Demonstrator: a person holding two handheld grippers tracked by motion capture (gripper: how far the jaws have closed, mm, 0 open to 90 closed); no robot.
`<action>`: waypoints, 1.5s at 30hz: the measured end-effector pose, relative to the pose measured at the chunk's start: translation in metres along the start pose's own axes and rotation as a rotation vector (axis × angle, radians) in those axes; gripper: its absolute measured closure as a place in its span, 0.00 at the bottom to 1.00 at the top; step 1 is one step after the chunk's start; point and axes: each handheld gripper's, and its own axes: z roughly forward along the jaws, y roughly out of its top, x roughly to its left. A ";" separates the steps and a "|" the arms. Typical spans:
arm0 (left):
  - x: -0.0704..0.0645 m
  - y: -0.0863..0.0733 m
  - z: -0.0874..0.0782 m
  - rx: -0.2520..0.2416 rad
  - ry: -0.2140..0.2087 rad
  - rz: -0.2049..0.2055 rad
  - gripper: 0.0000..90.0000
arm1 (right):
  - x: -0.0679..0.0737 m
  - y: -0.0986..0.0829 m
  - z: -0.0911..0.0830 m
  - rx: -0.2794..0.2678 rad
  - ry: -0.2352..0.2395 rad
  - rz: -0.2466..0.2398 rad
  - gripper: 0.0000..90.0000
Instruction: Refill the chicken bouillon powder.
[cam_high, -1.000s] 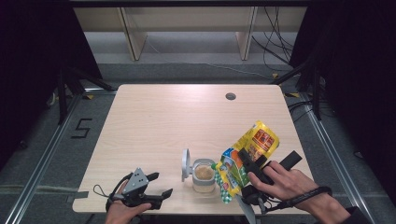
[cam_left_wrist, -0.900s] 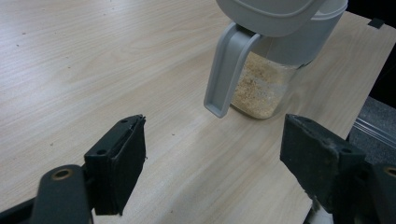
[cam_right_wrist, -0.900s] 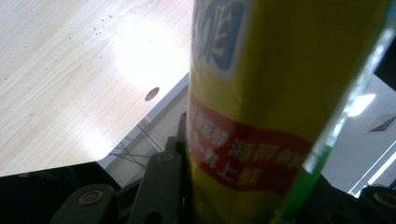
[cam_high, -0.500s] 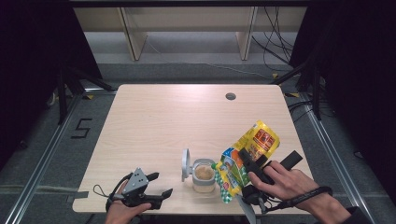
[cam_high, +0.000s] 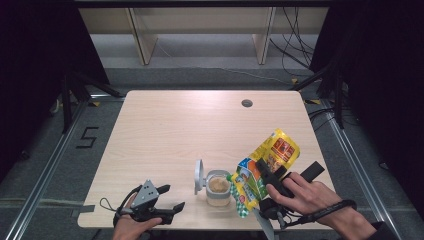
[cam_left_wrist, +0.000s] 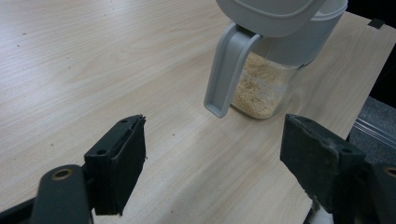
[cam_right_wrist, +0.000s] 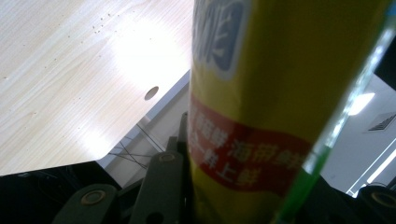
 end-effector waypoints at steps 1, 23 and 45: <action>0.000 0.000 0.000 0.000 0.000 0.000 0.24 | 0.000 0.000 0.000 0.000 -0.001 0.000 0.82; 0.000 0.000 0.000 -0.002 -0.001 -0.001 0.24 | 0.001 0.001 0.000 -0.006 0.007 -0.007 0.82; 0.000 0.000 0.000 0.006 0.005 0.002 0.24 | 0.001 0.001 0.000 -0.008 -0.008 0.000 0.83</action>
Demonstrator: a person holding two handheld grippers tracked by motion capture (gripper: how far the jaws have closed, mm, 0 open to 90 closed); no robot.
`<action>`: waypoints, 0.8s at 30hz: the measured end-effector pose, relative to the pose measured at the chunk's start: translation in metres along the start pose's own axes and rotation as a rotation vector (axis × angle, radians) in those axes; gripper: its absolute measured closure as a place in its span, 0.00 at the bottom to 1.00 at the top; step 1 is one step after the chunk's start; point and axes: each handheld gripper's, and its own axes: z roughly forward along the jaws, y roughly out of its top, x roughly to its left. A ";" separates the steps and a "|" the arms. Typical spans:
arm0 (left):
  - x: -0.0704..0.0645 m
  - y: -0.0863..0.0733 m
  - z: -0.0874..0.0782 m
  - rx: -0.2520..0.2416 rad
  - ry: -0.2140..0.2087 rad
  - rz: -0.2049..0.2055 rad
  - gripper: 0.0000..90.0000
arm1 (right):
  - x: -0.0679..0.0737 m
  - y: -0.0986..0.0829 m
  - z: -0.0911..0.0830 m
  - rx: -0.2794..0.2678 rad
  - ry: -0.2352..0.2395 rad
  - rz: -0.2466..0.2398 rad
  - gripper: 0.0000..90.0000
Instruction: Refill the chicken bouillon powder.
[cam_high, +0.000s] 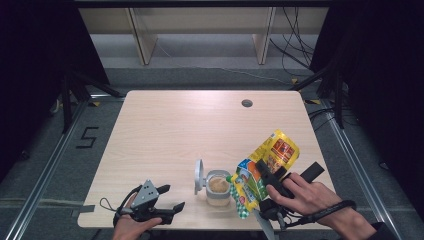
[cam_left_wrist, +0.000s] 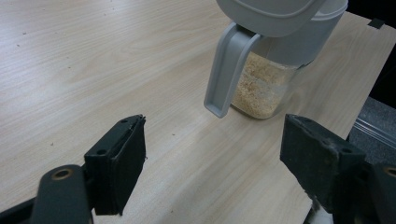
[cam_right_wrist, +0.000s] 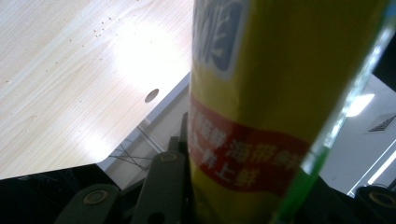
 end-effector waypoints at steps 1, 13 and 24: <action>0.000 0.000 0.000 -0.006 -0.006 -0.004 0.24 | 0.001 0.001 0.000 -0.006 0.007 0.017 0.83; 0.000 0.000 0.000 -0.006 -0.006 -0.003 0.24 | 0.003 0.001 -0.001 0.005 0.007 0.043 0.83; 0.000 0.000 0.000 -0.003 -0.001 0.000 0.24 | 0.000 0.000 -0.002 0.008 -0.008 0.007 0.83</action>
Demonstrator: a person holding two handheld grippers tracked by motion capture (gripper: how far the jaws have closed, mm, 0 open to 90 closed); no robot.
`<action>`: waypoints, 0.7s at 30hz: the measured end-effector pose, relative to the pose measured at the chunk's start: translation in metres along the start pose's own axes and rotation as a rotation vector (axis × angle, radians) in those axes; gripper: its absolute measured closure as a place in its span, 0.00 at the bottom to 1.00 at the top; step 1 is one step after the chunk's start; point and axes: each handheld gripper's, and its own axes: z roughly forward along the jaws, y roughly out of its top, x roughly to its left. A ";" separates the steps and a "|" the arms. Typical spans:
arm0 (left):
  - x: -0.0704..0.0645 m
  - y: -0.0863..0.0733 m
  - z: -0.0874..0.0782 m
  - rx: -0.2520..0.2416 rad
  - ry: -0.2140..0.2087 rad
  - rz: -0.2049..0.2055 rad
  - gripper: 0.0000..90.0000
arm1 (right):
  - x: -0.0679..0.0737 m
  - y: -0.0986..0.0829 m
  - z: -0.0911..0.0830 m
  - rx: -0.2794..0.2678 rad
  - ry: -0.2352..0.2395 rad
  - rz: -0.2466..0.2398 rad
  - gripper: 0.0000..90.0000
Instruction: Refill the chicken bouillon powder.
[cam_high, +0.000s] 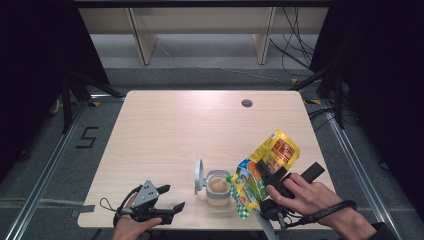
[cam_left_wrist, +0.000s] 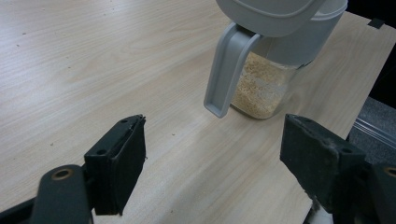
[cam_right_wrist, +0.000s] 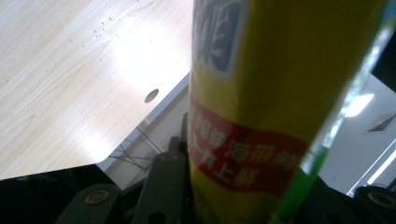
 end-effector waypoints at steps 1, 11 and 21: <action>0.000 0.000 0.000 0.000 0.000 0.000 0.24 | 0.001 0.000 0.000 -0.003 0.000 0.011 0.83; 0.000 0.000 0.000 -0.004 -0.005 -0.003 0.24 | 0.000 0.000 0.001 -0.009 0.010 -0.007 0.83; -0.001 0.000 0.001 -0.005 -0.001 -0.008 0.24 | 0.001 0.000 0.001 -0.011 0.003 0.015 0.84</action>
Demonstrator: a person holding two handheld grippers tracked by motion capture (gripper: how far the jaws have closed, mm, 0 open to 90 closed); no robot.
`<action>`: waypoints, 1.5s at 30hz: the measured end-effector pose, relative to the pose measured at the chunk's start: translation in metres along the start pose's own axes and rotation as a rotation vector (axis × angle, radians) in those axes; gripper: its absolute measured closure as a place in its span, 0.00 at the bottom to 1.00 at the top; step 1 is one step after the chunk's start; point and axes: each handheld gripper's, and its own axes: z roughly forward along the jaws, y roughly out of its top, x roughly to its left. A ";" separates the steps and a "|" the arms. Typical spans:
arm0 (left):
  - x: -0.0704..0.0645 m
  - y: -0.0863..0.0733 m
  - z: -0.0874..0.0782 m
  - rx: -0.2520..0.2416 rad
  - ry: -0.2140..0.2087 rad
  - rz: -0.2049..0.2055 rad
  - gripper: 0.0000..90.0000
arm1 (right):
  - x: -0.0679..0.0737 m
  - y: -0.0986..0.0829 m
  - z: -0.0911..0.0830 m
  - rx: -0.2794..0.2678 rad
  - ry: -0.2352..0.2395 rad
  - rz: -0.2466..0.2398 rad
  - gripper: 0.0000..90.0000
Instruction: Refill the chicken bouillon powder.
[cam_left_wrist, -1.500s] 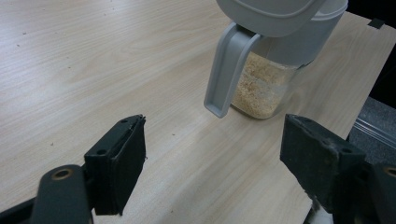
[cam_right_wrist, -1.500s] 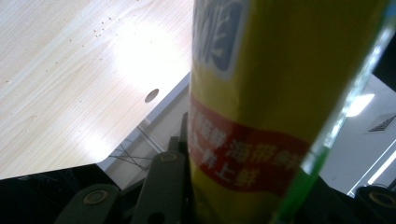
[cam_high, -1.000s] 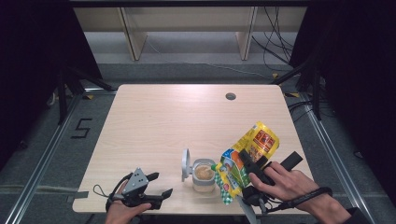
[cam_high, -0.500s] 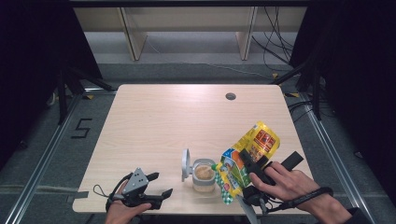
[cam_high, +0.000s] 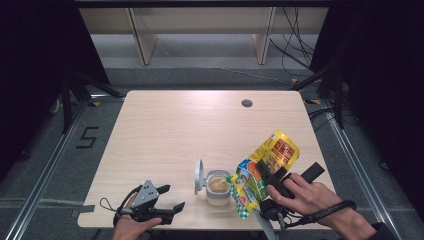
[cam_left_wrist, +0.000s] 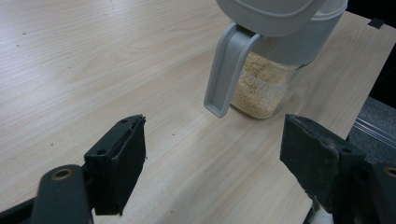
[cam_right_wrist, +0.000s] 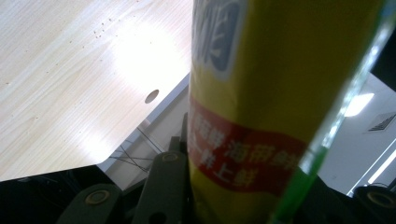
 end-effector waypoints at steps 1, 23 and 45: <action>0.000 0.000 0.000 -0.001 0.000 -0.001 0.24 | 0.000 0.000 0.000 -0.002 -0.001 0.004 0.84; 0.000 0.000 0.000 0.000 0.000 0.002 0.24 | 0.008 0.002 -0.001 0.003 -0.016 0.058 0.84; 0.001 0.000 -0.001 0.007 0.001 0.008 0.24 | 0.030 0.014 0.004 -0.033 -0.040 0.284 0.85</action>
